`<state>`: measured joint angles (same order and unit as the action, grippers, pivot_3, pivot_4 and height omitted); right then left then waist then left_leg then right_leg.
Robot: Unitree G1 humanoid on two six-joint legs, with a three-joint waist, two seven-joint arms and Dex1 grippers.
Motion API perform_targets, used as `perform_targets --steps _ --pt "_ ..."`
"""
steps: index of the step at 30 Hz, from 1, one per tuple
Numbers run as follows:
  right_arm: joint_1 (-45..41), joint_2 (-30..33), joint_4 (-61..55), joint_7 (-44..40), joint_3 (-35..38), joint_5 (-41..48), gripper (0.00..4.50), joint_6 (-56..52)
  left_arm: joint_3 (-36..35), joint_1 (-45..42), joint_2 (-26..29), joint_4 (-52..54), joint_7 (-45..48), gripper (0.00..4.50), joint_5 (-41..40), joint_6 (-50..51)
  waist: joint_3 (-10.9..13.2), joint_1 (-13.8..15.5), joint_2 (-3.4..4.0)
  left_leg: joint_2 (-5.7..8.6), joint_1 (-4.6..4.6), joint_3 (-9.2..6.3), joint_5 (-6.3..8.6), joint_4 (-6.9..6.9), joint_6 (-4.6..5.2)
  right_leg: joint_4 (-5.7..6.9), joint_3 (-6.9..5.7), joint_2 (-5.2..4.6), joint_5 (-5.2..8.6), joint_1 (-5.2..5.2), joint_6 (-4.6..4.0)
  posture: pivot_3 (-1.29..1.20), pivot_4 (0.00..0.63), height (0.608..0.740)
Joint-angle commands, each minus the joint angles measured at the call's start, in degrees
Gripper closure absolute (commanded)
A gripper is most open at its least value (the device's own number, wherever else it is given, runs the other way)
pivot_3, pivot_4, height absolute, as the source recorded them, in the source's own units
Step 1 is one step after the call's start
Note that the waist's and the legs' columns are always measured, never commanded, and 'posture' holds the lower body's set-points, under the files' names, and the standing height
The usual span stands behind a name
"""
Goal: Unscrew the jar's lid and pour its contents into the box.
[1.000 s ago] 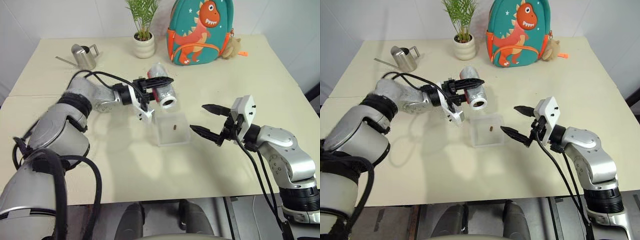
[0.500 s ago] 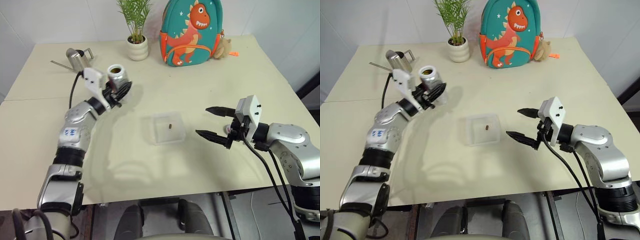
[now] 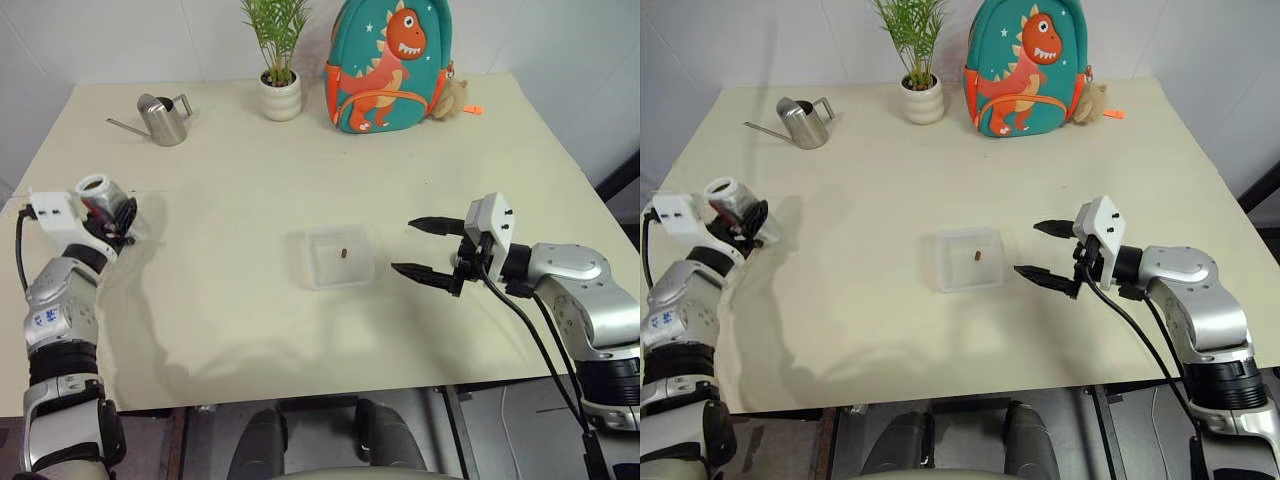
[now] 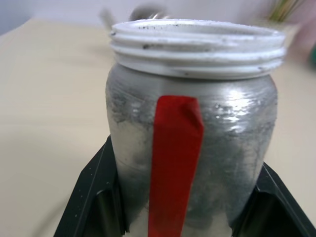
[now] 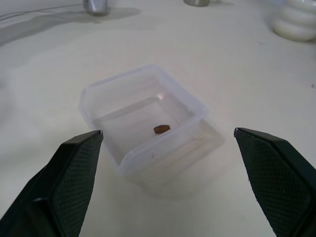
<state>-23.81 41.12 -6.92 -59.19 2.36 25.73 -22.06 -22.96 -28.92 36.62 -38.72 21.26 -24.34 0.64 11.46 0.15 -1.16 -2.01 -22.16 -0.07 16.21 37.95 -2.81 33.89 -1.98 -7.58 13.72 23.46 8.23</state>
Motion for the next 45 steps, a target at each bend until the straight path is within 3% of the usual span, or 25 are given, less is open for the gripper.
perform_targets --steps 1,3,11,16,21,31,37,45 --pt "-0.9 -0.3 0.4 -0.8 -0.1 -0.4 0.02 1.9 -1.1 -0.5 -0.1 -2.1 0.7 2.55 1.9 -5.6 0.0 -0.1 -0.06 0.00 0.02 0.00 0.00 0.00 0.00 0.00 0.00 0.00 0.00 -0.01 0.00 0.00 0.150 0.740" --pt "-1.0 -0.5 0.6 -0.9 -0.1 -0.6 0.02 2.0 -1.4 -0.4 -0.6 -3.7 0.2 2.55 2.2 -7.0 0.0 -0.1 -0.06 0.00 0.02 0.02 0.00 0.00 0.00 -0.01 0.00 -0.01 -0.03 0.00 0.00 0.00 0.150 0.740" --pt "-1.1 -0.9 0.5 -1.2 0.1 -0.9 0.00 1.8 -1.9 2.3 -0.6 -3.9 3.1 0.01 3.3 -12.8 -0.1 -0.2 -0.10 -0.01 0.02 0.03 0.00 0.00 0.00 -0.03 0.00 -0.01 -0.08 0.01 0.00 0.00 0.150 0.740" --pt "-0.6 -0.8 -0.5 -1.7 0.3 -0.6 0.00 1.3 -1.3 11.2 0.4 7.0 12.2 0.01 2.0 -13.8 -0.1 -0.4 -0.10 -0.10 0.02 0.18 0.04 -0.07 -0.05 -0.09 0.00 -0.02 -0.07 0.09 -0.01 0.00 0.150 0.740" --pt "-0.7 -0.7 -0.8 -3.3 0.6 0.2 0.00 1.4 -2.1 19.7 4.3 13.8 17.0 0.01 1.8 -8.4 -0.1 -0.4 -0.11 -0.17 0.02 0.25 0.06 -0.11 -0.04 -0.08 0.00 0.00 -0.06 0.16 -0.11 0.00 0.150 0.740" --pt "-3.3 -0.5 4.1 -7.2 0.1 -1.1 0.00 3.9 -2.4 27.7 12.5 15.6 25.6 0.01 4.3 -9.8 -0.1 -0.4 -0.10 -0.32 0.08 0.33 0.10 -0.14 -0.08 -0.27 -0.03 0.07 -0.11 0.20 -0.37 0.00 0.150 0.740" --pt "-4.4 -0.3 5.9 -9.6 0.2 -1.6 0.00 6.2 -2.6 34.6 13.7 30.7 36.5 0.01 -0.9 -9.3 -0.1 -0.3 -0.10 -0.50 0.07 0.48 0.14 -0.41 -0.15 -0.31 -0.03 0.18 -0.10 0.30 -0.43 0.00 0.150 0.740" --pt "-5.8 1.3 7.1 -12.7 0.5 -0.9 0.00 5.8 1.2 30.0 12.1 44.0 38.2 0.01 -6.1 -1.8 -0.1 -0.3 -0.08 -0.59 0.07 0.51 0.14 -0.57 -0.17 -0.32 -0.03 0.33 -0.04 0.35 -0.52 0.00 0.150 0.740"
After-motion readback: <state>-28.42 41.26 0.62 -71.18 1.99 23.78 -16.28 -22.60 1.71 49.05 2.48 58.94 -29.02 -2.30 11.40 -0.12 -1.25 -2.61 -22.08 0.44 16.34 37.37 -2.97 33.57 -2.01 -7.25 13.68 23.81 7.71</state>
